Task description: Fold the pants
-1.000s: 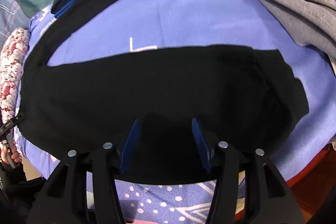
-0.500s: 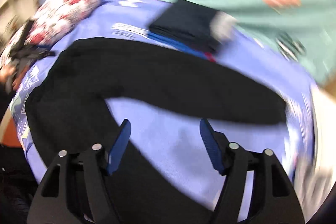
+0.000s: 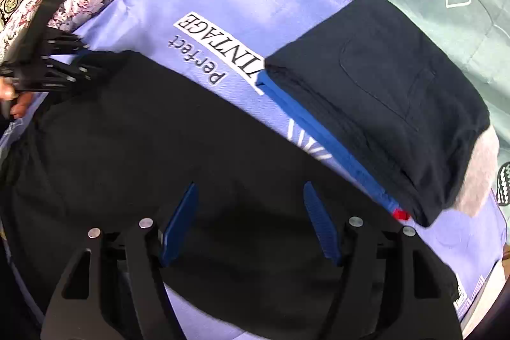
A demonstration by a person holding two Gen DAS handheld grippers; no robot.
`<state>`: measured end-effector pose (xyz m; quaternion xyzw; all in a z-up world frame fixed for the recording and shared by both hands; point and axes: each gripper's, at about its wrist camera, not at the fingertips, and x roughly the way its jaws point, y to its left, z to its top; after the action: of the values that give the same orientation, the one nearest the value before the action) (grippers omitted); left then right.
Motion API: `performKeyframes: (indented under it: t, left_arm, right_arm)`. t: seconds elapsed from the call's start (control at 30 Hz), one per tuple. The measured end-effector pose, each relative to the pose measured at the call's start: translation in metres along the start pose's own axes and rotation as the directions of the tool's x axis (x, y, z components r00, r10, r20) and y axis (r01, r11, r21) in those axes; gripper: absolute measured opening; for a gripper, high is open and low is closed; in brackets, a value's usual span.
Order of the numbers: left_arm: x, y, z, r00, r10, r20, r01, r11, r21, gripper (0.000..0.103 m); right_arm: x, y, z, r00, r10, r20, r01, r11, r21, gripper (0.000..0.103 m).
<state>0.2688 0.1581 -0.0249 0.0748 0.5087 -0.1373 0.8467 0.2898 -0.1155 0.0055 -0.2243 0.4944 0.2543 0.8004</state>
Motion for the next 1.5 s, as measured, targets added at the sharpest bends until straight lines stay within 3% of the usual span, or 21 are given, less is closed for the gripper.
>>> performKeyframes:
  t: [0.07, 0.33, 0.53, 0.57, 0.6, 0.63, 0.73, 0.83, 0.93, 1.0, 1.07, 1.2, 1.33, 1.4, 1.43, 1.47, 1.5]
  left_arm:
    - [-0.011, -0.005, -0.003, 1.0, 0.001, 0.02, -0.002, 1.0, 0.021, 0.019]
    - [-0.065, -0.021, -0.019, 0.986, -0.076, 0.15, 0.07, 0.997, 0.042, 0.018]
    - [-0.087, -0.038, -0.039, 0.978, -0.099, 0.184, 0.089, 0.994, 0.064, 0.018]
    - [-0.088, -0.039, -0.042, 0.979, -0.093, 0.18, 0.083, 0.995, 0.059, 0.018]
    - [-0.088, -0.038, -0.044, 0.98, -0.089, 0.176, 0.081, 0.995, 0.052, 0.018]
    - [-0.087, -0.036, -0.045, 0.982, -0.083, 0.173, 0.076, 0.996, 0.044, 0.018]
    - [-0.088, -0.029, -0.046, 0.983, -0.062, 0.171, 0.064, 0.998, -0.005, 0.018]
    - [-0.1, -0.027, -0.051, 0.98, -0.055, 0.192, 0.062, 0.998, -0.029, 0.018]
    - [-0.124, -0.035, -0.069, 0.97, -0.073, 0.23, 0.084, 0.996, -0.038, 0.018]
    - [-0.139, -0.043, -0.088, 0.965, -0.093, 0.245, 0.106, 0.994, -0.039, 0.018]
    - [-0.15, -0.052, -0.111, 0.964, -0.105, 0.245, 0.12, 0.992, -0.046, 0.021]
    - [-0.151, -0.056, -0.169, 0.971, -0.136, 0.194, 0.163, 0.978, -0.13, 0.028]
    - [-0.14, -0.048, -0.221, 0.967, -0.224, 0.121, 0.25, 0.927, -0.279, 0.032]
    - [-0.142, -0.048, -0.237, 0.96, -0.25, 0.127, 0.279, 0.901, -0.332, 0.034]
    - [-0.143, -0.049, -0.242, 0.955, -0.266, 0.135, 0.297, 0.886, -0.356, 0.039]
    - [-0.146, -0.048, -0.248, 0.942, -0.3, 0.149, 0.335, 0.854, -0.397, 0.069]
    - [-0.148, -0.047, -0.251, 0.928, -0.326, 0.179, 0.372, 0.822, -0.431, 0.085]
  right_arm:
    - [0.006, -0.001, 0.006, 1.0, -0.008, 0.009, 0.008, 0.999, -0.033, 0.069]
    - [0.036, 0.008, 0.033, 1.0, -0.021, -0.013, 0.018, 0.98, -0.198, 0.07]
    - [0.058, -0.001, 0.036, 0.995, -0.002, -0.1, -0.019, 0.977, -0.214, 0.068]
    - [0.059, -0.001, 0.032, 0.994, -0.006, -0.109, -0.018, 0.976, -0.216, 0.043]
    - [0.057, 0.001, 0.028, 0.993, -0.01, -0.114, -0.016, 0.975, -0.22, 0.006]
    - [0.053, 0.002, 0.024, 0.994, -0.011, -0.113, -0.014, 0.975, -0.221, 0.005]
    - [0.014, 0.012, 0.006, 0.999, -0.037, -0.025, 0.03, 0.972, -0.235, 0.005]
    - [-0.05, 0.028, -0.023, 0.996, -0.025, 0.084, 0.042, 0.978, -0.203, 0.004]
    - [-0.123, 0.069, -0.077, 0.983, -0.017, 0.183, 0.052, 0.98, -0.19, 0.004]
    - [-0.147, 0.1, -0.11, 0.978, -0.014, 0.206, 0.049, 0.985, -0.165, 0.004]
    - [-0.153, 0.131, -0.144, 0.979, -0.005, 0.206, 0.031, 0.992, -0.122, 0.004]
    - [-0.128, 0.188, -0.211, 0.982, 0.044, 0.186, -0.036, 0.998, -0.044, 0.005]
    - [-0.106, 0.209, -0.251, 0.976, 0.075, 0.203, -0.092, 0.993, 0.073, 0.005]
    - [-0.101, 0.205, -0.251, 0.971, 0.08, 0.225, -0.105, 0.989, 0.103, 0.005]
    - [-0.099, 0.205, -0.248, 0.969, 0.083, 0.234, -0.112, 0.987, 0.113, 0.005]
    - [-0.098, 0.205, -0.249, 0.966, 0.082, 0.245, -0.113, 0.987, 0.115, 0.005]
    - [-0.097, 0.207, -0.247, 0.965, 0.081, 0.248, -0.112, 0.987, 0.114, 0.005]
